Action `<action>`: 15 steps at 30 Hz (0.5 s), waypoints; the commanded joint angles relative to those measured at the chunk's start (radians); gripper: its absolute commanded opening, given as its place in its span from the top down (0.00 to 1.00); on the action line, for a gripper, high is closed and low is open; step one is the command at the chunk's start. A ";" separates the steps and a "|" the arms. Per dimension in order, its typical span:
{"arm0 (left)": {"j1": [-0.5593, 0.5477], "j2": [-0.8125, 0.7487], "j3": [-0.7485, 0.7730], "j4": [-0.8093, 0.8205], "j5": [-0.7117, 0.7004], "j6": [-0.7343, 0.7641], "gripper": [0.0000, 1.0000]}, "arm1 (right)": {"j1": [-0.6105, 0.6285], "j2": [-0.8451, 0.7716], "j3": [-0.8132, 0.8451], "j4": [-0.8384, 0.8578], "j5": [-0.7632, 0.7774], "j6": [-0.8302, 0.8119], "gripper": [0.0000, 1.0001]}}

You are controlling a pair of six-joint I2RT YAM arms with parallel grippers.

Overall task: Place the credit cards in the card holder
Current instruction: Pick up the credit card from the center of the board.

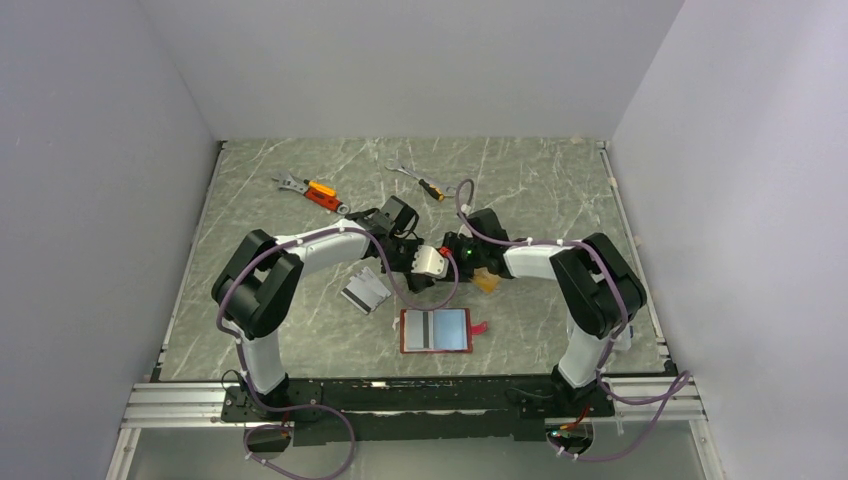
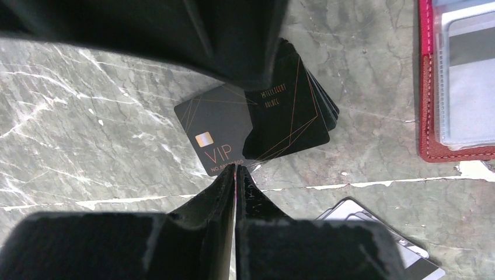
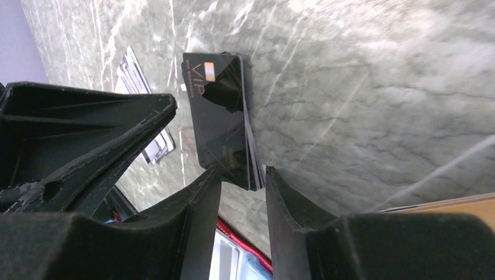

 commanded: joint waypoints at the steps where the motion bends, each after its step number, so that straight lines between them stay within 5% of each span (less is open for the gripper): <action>1: -0.004 -0.013 -0.018 0.005 0.032 0.020 0.91 | -0.046 -0.004 0.023 -0.085 0.039 -0.043 0.62; 15: -0.019 -0.016 -0.032 0.000 0.048 0.017 0.92 | -0.054 0.057 0.014 0.021 -0.012 0.009 0.62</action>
